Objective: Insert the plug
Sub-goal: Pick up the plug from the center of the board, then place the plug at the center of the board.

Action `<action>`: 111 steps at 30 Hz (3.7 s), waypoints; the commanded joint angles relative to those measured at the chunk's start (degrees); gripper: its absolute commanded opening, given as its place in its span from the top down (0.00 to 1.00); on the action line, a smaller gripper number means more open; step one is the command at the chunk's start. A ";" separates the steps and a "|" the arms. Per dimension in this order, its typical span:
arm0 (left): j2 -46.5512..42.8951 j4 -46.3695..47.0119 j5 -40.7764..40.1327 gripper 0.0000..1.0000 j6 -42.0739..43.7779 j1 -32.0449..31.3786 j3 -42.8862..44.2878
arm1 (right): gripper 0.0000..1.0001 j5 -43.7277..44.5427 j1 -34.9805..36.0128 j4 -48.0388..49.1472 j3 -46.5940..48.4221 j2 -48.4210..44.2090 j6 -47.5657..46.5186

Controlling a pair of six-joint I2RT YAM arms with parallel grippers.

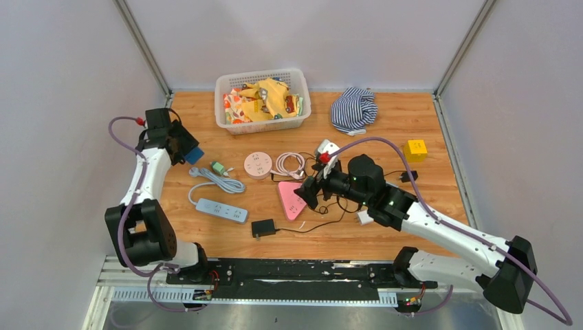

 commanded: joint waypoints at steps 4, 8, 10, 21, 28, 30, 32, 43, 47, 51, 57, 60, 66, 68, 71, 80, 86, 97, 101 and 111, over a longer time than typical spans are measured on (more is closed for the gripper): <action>-3.77 -1.95 9.58 0.67 5.02 -11.05 1.08 | 0.05 2.82 5.35 5.35 0.20 2.36 -21.11; -4.99 -4.07 10.68 0.67 6.21 -17.69 -0.16 | 0.05 5.37 7.46 5.77 0.02 3.60 -24.72; -6.21 -4.36 9.83 0.68 6.42 -20.50 -1.37 | 0.05 6.20 7.65 6.02 -0.02 4.15 -24.76; -8.07 -6.41 6.91 0.68 7.45 -29.04 -4.54 | 0.06 6.94 12.36 9.25 -0.92 8.34 -33.85; -9.66 -6.62 10.11 0.68 6.58 -31.36 -6.59 | 0.07 4.67 14.61 12.23 -2.51 12.47 -40.82; -9.93 -8.14 10.12 0.67 6.56 -31.60 -6.49 | 0.07 6.46 15.79 12.42 -2.16 13.82 -42.55; -9.99 -9.42 9.25 0.66 6.94 -32.05 -6.91 | 0.07 7.36 16.39 12.60 -2.00 14.52 -42.93; -7.46 -9.03 6.15 0.58 5.12 -34.32 -8.96 | 0.08 9.61 17.38 16.19 -3.34 19.71 -45.39; -6.36 -7.92 7.28 0.57 4.52 -34.34 -9.75 | 0.09 10.35 17.37 18.14 -3.31 22.47 -46.58; -5.65 -7.91 8.18 0.54 4.43 -34.34 -9.74 | 0.11 10.23 17.77 23.04 -4.23 25.88 -49.17; -4.25 -7.40 8.13 0.52 4.40 -34.43 -10.74 | 0.11 11.24 18.29 26.15 -4.46 28.38 -50.32; -3.80 -6.89 7.36 0.52 4.32 -34.43 -11.37 | 0.11 9.56 18.30 28.39 -5.49 29.08 -50.38; -2.58 -6.51 8.07 0.48 4.34 -34.43 -11.90 | 0.13 8.78 18.52 33.51 -5.36 33.36 -51.83; -2.64 -6.53 8.44 0.47 4.39 -34.43 -11.84 | 0.13 8.78 18.54 33.51 -4.45 35.03 -52.89; -3.11 -6.47 8.64 0.46 4.23 -34.43 -11.94 | 0.13 6.91 18.49 36.16 -3.73 37.73 -54.49; -2.79 -5.81 9.87 0.45 3.68 -34.43 -12.61 | 0.13 10.11 18.49 44.80 -1.31 46.12 -59.35; -4.01 -5.78 9.21 0.39 3.22 -34.43 -12.35 | 0.13 11.90 18.07 52.96 -0.81 51.36 -59.89; -4.09 -4.84 12.12 0.26 2.57 -34.43 -12.43 | 0.14 13.13 17.82 60.78 0.41 58.33 -62.60; -4.55 -4.80 13.41 0.23 2.23 -34.42 -11.69 | 0.14 12.81 17.79 60.14 1.10 59.08 -63.85; -6.08 -3.14 15.19 0.15 0.09 -34.28 -10.49 | 0.15 10.19 17.84 57.59 1.58 58.30 -61.74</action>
